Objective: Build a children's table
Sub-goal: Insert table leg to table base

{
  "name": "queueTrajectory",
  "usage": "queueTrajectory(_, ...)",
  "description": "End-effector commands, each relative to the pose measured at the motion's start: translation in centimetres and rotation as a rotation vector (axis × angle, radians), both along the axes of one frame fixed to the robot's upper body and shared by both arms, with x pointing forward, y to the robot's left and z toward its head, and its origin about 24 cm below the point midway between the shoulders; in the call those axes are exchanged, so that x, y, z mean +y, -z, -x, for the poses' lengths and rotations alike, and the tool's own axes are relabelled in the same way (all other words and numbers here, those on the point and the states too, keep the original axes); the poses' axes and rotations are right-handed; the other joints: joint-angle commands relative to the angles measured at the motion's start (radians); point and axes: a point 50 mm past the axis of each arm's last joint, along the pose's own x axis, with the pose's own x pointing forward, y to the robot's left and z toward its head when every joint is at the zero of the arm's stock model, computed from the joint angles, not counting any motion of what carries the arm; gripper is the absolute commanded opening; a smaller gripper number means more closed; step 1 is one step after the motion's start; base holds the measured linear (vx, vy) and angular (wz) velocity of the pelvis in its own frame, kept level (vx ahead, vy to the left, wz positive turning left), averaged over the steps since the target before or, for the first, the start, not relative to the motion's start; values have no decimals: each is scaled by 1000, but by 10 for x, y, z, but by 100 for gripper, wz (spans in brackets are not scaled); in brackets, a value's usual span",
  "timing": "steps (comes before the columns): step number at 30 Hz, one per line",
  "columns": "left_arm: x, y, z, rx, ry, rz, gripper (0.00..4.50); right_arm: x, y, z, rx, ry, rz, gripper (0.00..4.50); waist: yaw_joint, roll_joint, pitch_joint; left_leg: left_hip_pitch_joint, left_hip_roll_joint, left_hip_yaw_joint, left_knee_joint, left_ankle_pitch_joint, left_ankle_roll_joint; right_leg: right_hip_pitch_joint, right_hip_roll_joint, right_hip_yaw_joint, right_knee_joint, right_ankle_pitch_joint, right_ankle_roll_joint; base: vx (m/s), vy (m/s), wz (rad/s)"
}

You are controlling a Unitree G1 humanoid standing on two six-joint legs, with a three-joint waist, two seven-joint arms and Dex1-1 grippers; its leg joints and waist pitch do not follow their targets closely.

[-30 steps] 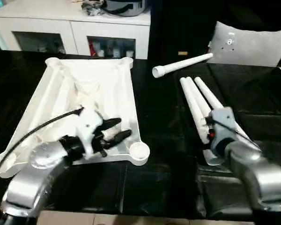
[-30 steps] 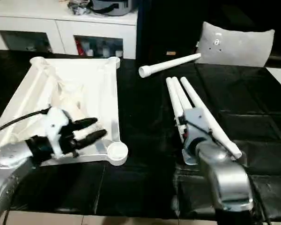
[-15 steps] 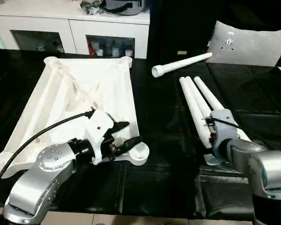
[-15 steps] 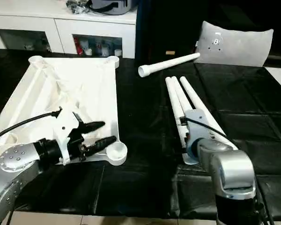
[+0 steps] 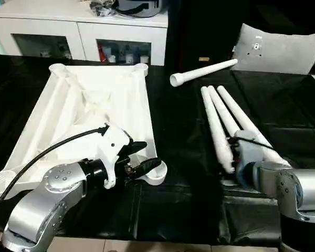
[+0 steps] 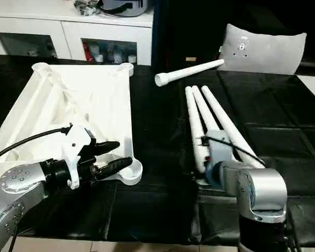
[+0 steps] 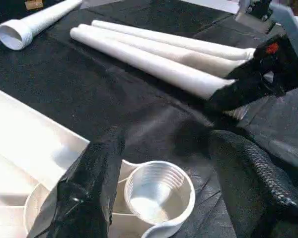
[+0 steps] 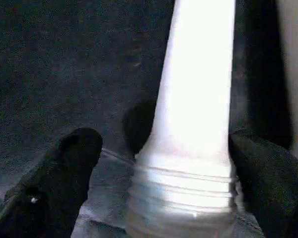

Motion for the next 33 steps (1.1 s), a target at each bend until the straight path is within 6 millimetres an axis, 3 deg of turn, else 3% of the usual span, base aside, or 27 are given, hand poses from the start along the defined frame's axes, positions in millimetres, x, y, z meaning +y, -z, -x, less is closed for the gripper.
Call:
queueTrajectory(1, -2, -2, 1, -5, 7, -3, 300, -1, 3, 1, 27, 3, -18, 415, 1, 4, -50, 7, 39, -18, -70, -199, -54, 38, -64, 56, -89, -361, -62, 0, 0, 0)
queueTrajectory(2, -2, -2, 1, -6, 7, -5, 300, 0, 5, 2, 37, 2, -24, 415, 0, 1, -50, 7, 38, -17, -70, -199, -54, 38, -64, 56, -90, -363, -61, 0, 0, 0)
queueTrajectory(3, -2, -2, 1, -6, 6, -6, 300, 0, 6, 3, 43, 1, -27, 382, 1, 2, -49, 7, 38, -18, -70, -202, -54, 37, -64, 56, -89, -370, -60, 0, 0, 0)
queueTrajectory(7, -2, -3, 2, -8, 5, -10, 300, -1, 13, 5, 68, 13, -30, 372, 1, 3, -48, 7, 38, -18, -70, -209, -53, 36, -65, 56, -93, -395, -50, 0, 0, 0)
queueTrajectory(15, -3, -3, 2, -9, 10, -17, 300, -5, 17, 6, 76, 56, -23, 295, 1, 6, -48, 8, 37, -19, -71, -215, -55, 35, -64, 55, -94, -398, -44, 0, 0, 0)
queueTrajectory(25, -5, -2, 3, -11, 22, -22, 300, -12, 12, -1, 11, 134, 2, 282, 0, 4, -47, 8, 36, -18, -71, -220, -56, 32, -64, 55, -96, -409, -36, 0, 0, 0)
queueTrajectory(31, -6, -2, 2, -17, 20, -15, 300, -13, -5, -17, -195, 119, 29, 282, 0, 6, -47, 9, 38, -18, -72, -232, -58, 31, -67, 54, -98, -412, -35, 0, 0, 0)
queueTrajectory(33, -5, -4, -2, -37, -8, -12, 300, -9, -17, -27, -345, -19, 58, 281, 1, 4, -46, 7, 41, -17, -70, -236, -47, 35, -68, 53, -99, -411, -31, 0, 0, 0)
